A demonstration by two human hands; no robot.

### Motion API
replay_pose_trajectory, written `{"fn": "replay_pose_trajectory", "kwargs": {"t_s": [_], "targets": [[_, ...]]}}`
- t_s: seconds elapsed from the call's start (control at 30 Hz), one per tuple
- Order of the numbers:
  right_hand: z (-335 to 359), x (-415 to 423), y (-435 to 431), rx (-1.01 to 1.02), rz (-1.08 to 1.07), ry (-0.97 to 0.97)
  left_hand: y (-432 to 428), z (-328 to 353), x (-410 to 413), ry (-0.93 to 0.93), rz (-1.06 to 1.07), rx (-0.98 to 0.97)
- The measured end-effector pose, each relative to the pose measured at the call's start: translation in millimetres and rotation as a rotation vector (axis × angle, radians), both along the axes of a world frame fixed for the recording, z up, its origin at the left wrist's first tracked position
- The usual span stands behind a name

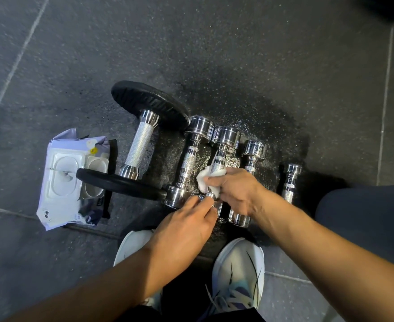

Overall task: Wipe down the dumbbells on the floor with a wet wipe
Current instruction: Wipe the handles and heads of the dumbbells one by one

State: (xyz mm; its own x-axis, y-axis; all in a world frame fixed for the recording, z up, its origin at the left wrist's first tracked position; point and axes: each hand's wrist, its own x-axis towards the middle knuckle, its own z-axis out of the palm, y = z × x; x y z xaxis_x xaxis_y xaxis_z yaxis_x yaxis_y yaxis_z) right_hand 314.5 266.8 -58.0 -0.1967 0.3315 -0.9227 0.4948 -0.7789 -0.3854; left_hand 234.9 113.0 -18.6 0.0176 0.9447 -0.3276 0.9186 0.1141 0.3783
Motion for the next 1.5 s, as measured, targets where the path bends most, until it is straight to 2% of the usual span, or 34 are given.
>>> {"fn": "replay_pose_trajectory", "kwargs": {"t_s": [0.07,0.23,0.37,0.5,0.6,0.77,0.9,0.97,1.03,1.17,1.27,1.3,1.37,1.5], "targets": [[0.1,4.0,5.6,-0.081,-0.044,0.066,0.2,-0.4,-0.4,-0.007,0.006,-0.005],[13.4,16.1,10.4,-0.103,0.162,0.100,-0.8,-1.4,-0.2,-0.011,0.012,-0.013],[15.7,20.0,13.1,-0.012,0.110,0.060,-1.2,-4.2,0.4,-0.023,0.014,-0.022],[11.2,18.0,6.4,0.199,0.288,-0.076,-1.4,-6.0,0.7,-0.021,0.015,-0.022],[3.8,10.1,-4.1,0.281,0.329,-0.136,-1.3,-6.5,0.7,-0.017,0.017,-0.021],[-1.4,-3.8,-6.6,0.206,0.311,-0.110,-1.2,-5.4,1.6,-0.007,0.009,-0.020],[-7.5,-1.6,2.6,-0.031,0.102,0.075,-0.7,-5.0,1.0,-0.021,0.017,0.004],[-9.6,2.9,5.3,-0.062,0.050,0.125,-0.7,-4.4,0.8,-0.022,0.016,0.010],[-11.2,6.3,3.4,0.031,0.125,0.103,-0.7,-3.7,0.8,-0.019,0.015,0.016],[-10.6,4.7,-4.5,0.305,0.352,-0.076,-1.0,-3.8,1.2,-0.017,0.014,0.027],[-0.6,1.0,-11.1,0.632,0.744,-0.251,-0.4,-3.2,0.7,-0.017,0.017,0.028],[-1.1,0.5,-12.7,0.691,0.783,-0.274,-0.5,-3.3,0.4,-0.018,0.020,0.023],[-1.9,0.6,-13.6,0.633,0.664,-0.232,0.0,-2.7,0.4,-0.017,0.019,0.020],[-17.1,2.3,-11.4,0.316,0.110,0.016,-0.6,-3.7,0.7,-0.021,0.019,0.027]]}}
